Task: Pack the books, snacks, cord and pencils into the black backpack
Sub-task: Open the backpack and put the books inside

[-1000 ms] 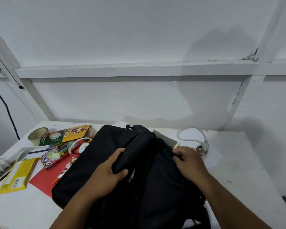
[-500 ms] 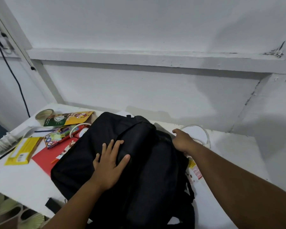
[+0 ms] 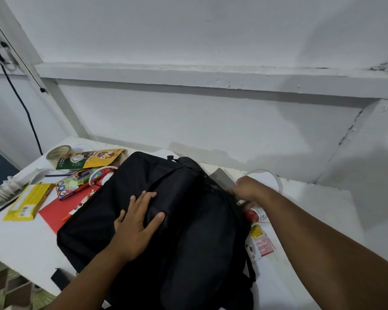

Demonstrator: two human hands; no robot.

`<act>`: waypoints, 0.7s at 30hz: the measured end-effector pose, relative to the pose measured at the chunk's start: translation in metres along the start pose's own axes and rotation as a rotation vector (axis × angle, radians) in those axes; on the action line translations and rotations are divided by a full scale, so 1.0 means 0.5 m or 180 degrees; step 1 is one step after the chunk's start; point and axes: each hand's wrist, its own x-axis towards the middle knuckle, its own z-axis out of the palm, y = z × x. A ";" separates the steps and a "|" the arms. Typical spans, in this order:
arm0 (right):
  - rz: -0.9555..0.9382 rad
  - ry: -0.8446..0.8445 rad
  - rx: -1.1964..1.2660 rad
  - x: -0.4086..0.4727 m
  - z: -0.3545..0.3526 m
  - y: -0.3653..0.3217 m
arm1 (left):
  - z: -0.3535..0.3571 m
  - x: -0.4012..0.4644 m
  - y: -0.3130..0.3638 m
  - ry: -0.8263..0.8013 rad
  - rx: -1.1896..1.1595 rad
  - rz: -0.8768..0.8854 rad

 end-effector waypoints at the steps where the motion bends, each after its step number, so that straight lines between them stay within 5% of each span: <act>1: 0.0025 -0.0014 0.0119 -0.003 0.003 0.003 | 0.001 0.000 0.000 0.0005 0.0000 0.0002; 15: -0.0016 0.0037 0.0804 -0.062 0.005 -0.009 | 0.001 0.000 -0.004 0.0025 -0.0030 0.0061; 21: -0.0591 0.0633 0.0683 -0.106 0.005 -0.001 | 0.002 -0.004 -0.002 0.0160 0.0017 0.0082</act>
